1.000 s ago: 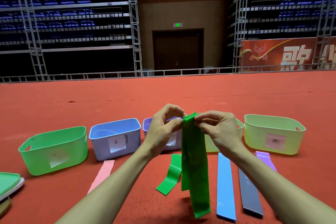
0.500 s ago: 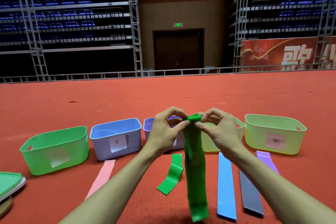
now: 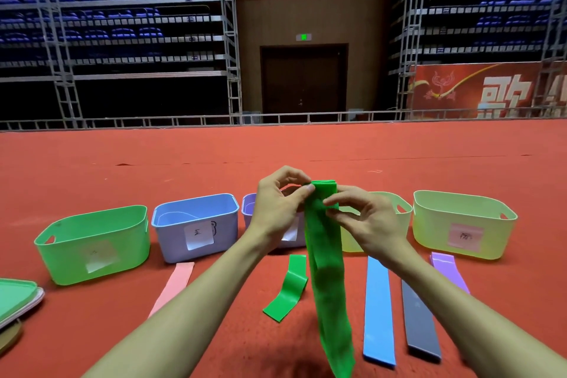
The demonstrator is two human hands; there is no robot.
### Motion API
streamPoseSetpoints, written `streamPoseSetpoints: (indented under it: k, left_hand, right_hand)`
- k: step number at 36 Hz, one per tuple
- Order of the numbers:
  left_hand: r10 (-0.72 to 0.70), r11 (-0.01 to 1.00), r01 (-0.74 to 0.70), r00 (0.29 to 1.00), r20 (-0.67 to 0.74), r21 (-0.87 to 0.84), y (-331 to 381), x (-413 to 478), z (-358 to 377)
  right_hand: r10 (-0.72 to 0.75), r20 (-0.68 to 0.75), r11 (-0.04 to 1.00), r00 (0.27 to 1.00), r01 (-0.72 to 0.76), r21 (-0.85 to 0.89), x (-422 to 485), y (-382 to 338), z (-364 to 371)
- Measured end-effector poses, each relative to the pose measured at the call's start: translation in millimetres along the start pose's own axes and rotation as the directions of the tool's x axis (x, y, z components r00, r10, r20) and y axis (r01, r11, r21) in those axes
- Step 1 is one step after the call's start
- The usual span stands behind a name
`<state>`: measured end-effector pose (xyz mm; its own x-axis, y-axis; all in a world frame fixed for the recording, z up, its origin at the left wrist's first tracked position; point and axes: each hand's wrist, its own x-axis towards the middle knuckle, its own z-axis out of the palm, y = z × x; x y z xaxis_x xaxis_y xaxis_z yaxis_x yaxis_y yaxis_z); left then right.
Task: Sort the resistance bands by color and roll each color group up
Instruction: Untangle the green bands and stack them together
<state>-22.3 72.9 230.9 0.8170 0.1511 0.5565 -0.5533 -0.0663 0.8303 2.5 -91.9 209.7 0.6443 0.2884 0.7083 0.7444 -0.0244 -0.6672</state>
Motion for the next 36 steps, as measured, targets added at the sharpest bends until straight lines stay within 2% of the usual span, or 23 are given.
streamPoseSetpoints:
  k: [4, 9, 18, 23, 28, 33, 36]
  left_hand:
    - [-0.003, 1.0, 0.003, 1.0, 0.003, 0.004, 0, 0, 2]
    - [0.036, 0.998, -0.038, 0.999, 0.023, 0.059, -1, 1, 2]
    - [0.064, 0.997, -0.066, 0.997, 0.051, 0.039, -15, -1, -1]
    - [0.039, 0.999, -0.037, 0.996, 0.083, -0.025, -21, -8, -2]
    - [-0.051, 0.997, 0.061, 0.971, 0.233, -0.038, -39, -27, -1]
    - [-0.021, 0.993, -0.009, 0.966, 0.258, 0.114, -61, -45, 4]
    - [-0.043, 0.99, 0.003, 0.958, 0.283, 0.143, -73, -55, 5]
  right_hand:
    - [-0.009, 0.006, 1.0, 1.0, 0.01, -0.024, 4, -3, -3]
    - [0.092, 0.061, 0.99, 0.994, -0.098, 0.106, 7, -11, -4]
    - [0.139, 0.093, 0.99, 0.986, -0.139, -0.003, 15, -15, -6]
    - [0.094, 0.101, 0.995, 0.99, -0.093, -0.02, 14, -15, -5]
    - [0.054, -0.039, 0.999, 0.998, -0.054, -0.008, 21, -12, -5]
    - [-0.005, -0.128, 0.998, 0.992, -0.003, -0.061, 28, -14, -8]
    - [-0.018, -0.186, 0.997, 0.982, 0.003, -0.077, 33, -14, -8]
